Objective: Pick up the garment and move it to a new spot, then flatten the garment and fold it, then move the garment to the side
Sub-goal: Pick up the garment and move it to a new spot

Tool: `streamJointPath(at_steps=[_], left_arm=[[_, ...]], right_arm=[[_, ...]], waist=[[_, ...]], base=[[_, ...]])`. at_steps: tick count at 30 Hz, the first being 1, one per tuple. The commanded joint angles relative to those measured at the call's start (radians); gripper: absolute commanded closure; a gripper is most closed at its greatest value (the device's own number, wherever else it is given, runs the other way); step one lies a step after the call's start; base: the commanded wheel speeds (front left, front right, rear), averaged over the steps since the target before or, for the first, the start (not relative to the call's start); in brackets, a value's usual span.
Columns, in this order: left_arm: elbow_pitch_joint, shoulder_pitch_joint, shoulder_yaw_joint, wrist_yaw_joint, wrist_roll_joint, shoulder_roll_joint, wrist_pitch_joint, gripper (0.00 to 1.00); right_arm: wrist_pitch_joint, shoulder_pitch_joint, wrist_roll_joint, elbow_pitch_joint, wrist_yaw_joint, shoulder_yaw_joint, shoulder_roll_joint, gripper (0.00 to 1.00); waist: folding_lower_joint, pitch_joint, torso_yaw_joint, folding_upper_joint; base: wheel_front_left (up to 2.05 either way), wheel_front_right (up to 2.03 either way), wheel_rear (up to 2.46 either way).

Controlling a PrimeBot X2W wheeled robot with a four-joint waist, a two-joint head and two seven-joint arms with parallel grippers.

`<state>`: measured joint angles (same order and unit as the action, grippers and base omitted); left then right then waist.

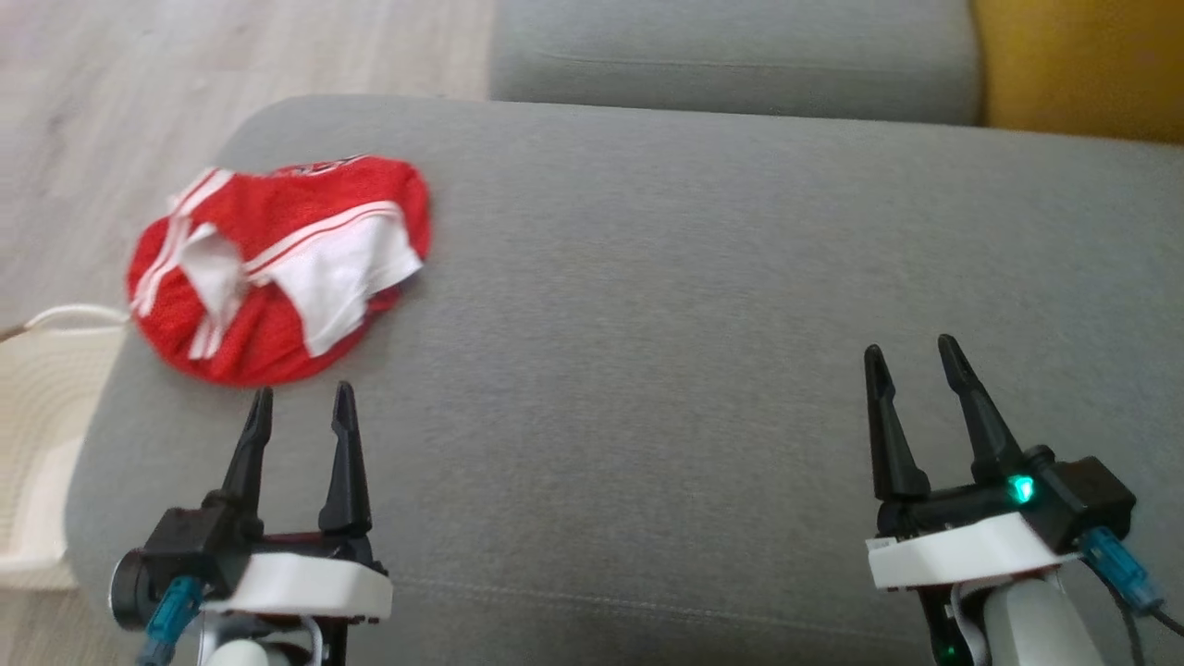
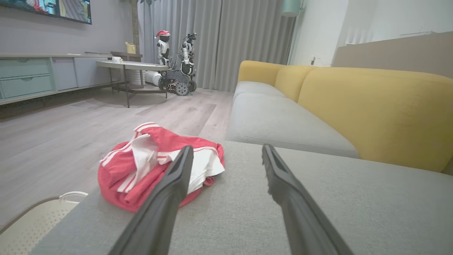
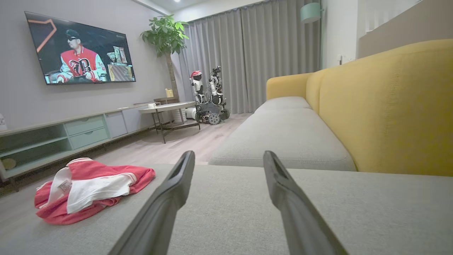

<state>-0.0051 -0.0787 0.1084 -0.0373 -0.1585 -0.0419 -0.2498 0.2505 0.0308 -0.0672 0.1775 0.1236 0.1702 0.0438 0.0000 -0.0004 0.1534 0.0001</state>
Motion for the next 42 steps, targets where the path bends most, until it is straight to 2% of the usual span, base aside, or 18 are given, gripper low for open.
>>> streamJointPath(at_steps=[1,15,23,25,31,34,36,39,40,42], left_arm=[[-0.033,0.031,-0.037,-0.008,0.002,-0.008,-0.012,0.0],[-0.055,0.013,-0.051,-0.021,-0.005,-0.008,-0.012,0.0],[-0.057,0.043,-0.065,-0.019,-0.001,-0.008,-0.012,0.0],[-0.059,0.074,-0.076,-0.006,0.01,-0.008,-0.012,0.0],[-0.04,0.271,-0.124,0.076,0.07,-0.025,-0.012,0.0],[0.034,0.392,-0.142,0.112,0.065,-0.044,-0.012,0.0],[0.131,0.478,-0.15,0.129,0.037,-0.049,-0.012,0.0],[0.322,0.635,-0.158,0.142,0.015,-0.077,-0.012,0.0],[0.322,0.635,-0.158,0.142,0.015,-0.077,-0.012,0.0],[0.445,0.743,-0.169,0.143,-0.002,-0.09,0.009,0.0]], right_arm=[[0.011,0.024,0.0,-0.035,0.007,0.023,0.006,0.0],[0.011,0.01,0.005,-0.03,0.007,0.012,0.006,0.0],[0.011,0.025,0.028,-0.031,0.007,0.011,0.006,0.0],[0.011,0.036,0.038,-0.034,0.007,0.011,0.006,0.0],[0.011,0.089,0.083,-0.048,0.007,0.022,0.025,0.0],[0.011,0.119,0.093,-0.062,0.007,0.025,0.054,0.0],[0.011,0.135,0.099,-0.072,0.007,0.023,0.076,0.0],[0.011,0.157,0.106,-0.081,0.007,0.031,0.114,0.0],[0.011,0.157,0.106,-0.081,0.007,0.031,0.114,0.0],[0.011,0.171,0.109,-0.089,0.007,0.03,0.134,0.0]], waist=[[0.0,-0.006,0.039,-0.0001],[0.0,0.0,0.228,-0.0001],[0.0,0.037,0.291,-0.0001],[0.0,0.058,0.295,-0.0001],[0.0,0.166,0.289,-0.0001],[0.0,0.232,0.278,-0.0001],[0.0,0.279,0.271,-0.0001],[0.0,0.344,0.256,-0.0001],[0.0,0.344,0.256,-0.0001],[0.0,0.388,0.243,-0.0001]], base=[[0.0,0.0,0.0],[0.0,0.0,0.0],[0.0,0.0,0.0],[0.0,0.0,0.0],[0.0,0.0,0.0],[0.0,0.0,0.0],[0.0,0.0,0.0],[0.0,0.0,0.0],[0.0,0.0,0.0],[0.0,0.0,0.0]])
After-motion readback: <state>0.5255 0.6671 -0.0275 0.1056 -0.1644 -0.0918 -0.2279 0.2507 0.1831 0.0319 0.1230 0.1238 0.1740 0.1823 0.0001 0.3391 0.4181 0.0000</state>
